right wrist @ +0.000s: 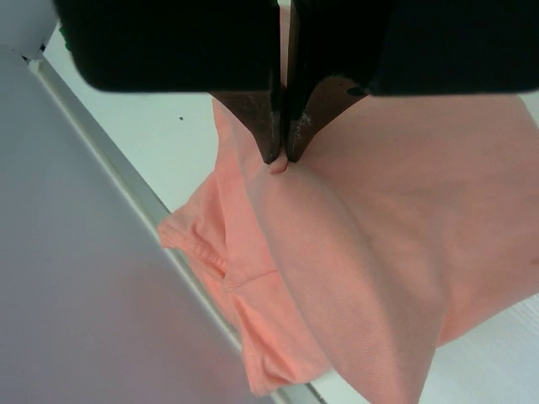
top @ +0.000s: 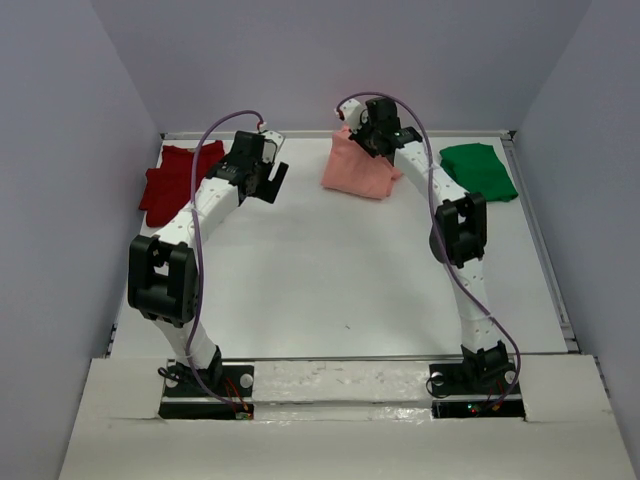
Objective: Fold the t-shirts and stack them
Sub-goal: Smooth out wrinkles on the folded tshirt
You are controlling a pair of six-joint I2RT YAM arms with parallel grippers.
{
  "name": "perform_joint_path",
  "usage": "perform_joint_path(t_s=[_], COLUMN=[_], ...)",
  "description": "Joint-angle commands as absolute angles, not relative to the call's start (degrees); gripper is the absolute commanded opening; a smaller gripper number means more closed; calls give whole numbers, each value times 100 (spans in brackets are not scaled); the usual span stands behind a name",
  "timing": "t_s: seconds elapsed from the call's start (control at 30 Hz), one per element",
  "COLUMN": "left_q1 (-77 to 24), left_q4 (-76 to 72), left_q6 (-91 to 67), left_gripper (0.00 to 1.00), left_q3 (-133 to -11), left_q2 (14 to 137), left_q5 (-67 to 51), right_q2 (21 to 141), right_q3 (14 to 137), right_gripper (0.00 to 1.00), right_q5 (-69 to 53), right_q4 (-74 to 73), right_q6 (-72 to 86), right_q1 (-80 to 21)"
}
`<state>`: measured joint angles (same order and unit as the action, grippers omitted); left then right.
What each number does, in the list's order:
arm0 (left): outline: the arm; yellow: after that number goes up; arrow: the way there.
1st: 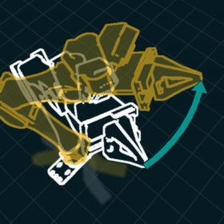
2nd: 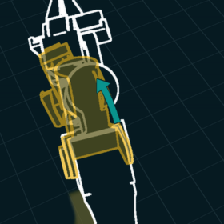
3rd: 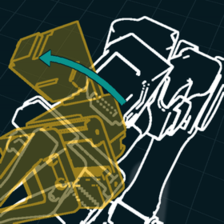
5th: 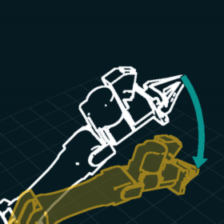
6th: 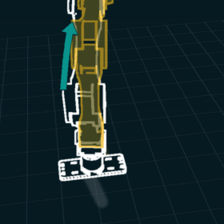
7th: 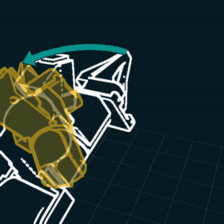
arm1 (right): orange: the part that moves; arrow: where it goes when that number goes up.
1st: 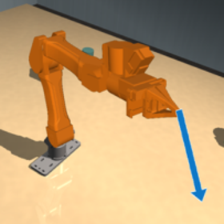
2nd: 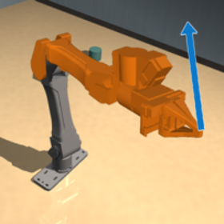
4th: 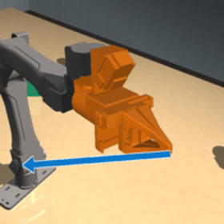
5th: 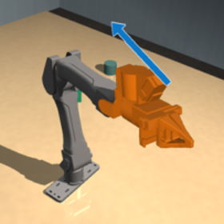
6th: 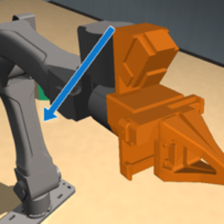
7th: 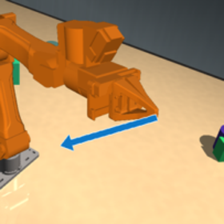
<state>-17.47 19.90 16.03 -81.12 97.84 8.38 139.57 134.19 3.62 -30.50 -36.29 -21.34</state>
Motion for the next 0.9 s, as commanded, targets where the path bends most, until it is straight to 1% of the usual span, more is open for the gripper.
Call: perform_joint_path(t_s=[0.0, 0.23, 0.47, 0.87], left_q1=[-1802, -1811, -1846, -1881], left_q4=[1907, 1925, 1934, 2003], left_q6=[1670, 1670, 1687, 1767], left_gripper=[99, 99, 99, 99], left_q3=[-8148, -8165, -8156, -8138], left_q2=[9668, 9703, 9747, 9905], left_q5=[835, 852, 844, 984], right_q2=[13439, 13447, 13719, 14878], right_q3=[13570, 13518, 13298, 13649], right_gripper=[0, 0, 0, 0], right_q5=[650, 958, 1248, 1204], right_q4=[-2373, -1917, -1266, -765], right_q6=[-3814, -3998, -4333, -4667], right_q1=[-2092, -2092, -2092, -1986])
